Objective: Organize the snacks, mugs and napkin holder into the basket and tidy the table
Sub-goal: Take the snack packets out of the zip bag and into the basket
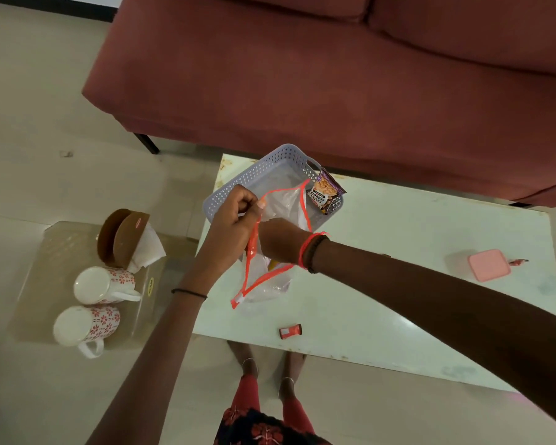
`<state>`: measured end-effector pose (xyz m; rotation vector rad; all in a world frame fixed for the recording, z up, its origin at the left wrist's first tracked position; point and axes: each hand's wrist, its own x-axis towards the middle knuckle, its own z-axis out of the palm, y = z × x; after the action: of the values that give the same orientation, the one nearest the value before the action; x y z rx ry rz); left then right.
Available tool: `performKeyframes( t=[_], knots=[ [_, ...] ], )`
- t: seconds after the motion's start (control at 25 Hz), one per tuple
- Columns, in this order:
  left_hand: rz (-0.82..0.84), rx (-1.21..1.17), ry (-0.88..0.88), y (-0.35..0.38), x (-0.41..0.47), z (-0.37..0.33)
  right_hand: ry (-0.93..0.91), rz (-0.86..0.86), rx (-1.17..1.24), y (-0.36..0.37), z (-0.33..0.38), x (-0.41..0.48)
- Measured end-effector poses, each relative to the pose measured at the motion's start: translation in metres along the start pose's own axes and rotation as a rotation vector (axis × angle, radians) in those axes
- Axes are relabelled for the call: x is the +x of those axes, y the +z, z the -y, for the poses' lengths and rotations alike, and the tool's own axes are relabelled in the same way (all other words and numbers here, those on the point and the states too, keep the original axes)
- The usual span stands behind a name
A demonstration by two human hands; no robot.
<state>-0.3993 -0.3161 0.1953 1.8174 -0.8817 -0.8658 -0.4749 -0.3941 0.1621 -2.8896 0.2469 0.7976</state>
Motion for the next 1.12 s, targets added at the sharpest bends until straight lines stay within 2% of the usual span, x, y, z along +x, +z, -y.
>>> performKeyframes(
  t=[0.2, 0.32, 0.48, 0.6, 0.72, 0.8, 0.88, 0.96, 1.12],
  knots=[
    [-0.016, 0.078, -0.043, -0.021, 0.017, 0.010, -0.039, -0.107, 0.052, -0.037, -0.018, -0.021],
    [0.016, 0.048, -0.060, -0.033, 0.022, 0.010, -0.059, -0.169, 0.102, -0.060, -0.043, -0.028],
    [0.060, -0.066, -0.107, -0.045, 0.036, 0.005, -0.164, -0.251, 0.696, -0.093, -0.076, -0.055],
    [0.051, -0.144, -0.119, -0.059, 0.047, 0.004, -0.170, -0.347, 1.126, -0.100, -0.092, -0.069],
    [0.007, -0.187, -0.133, -0.075, 0.054, 0.007, -0.043, -0.559, 1.425, -0.100, -0.117, -0.065],
    [-0.012, -0.188, -0.155, -0.080, 0.059, 0.009, 0.084, -0.684, 1.490, -0.097, -0.138, -0.053],
    [-0.015, -0.190, -0.160, -0.080, 0.064, 0.011, 0.327, -0.770, 1.427, -0.087, -0.164, -0.033],
    [-0.009, -0.179, -0.152, -0.079, 0.071, 0.012, 0.574, -0.773, 1.294, -0.070, -0.189, -0.008],
    [-0.025, -0.159, -0.149, -0.076, 0.089, 0.015, 0.796, -0.672, 1.080, -0.028, -0.221, 0.050]
  ],
)
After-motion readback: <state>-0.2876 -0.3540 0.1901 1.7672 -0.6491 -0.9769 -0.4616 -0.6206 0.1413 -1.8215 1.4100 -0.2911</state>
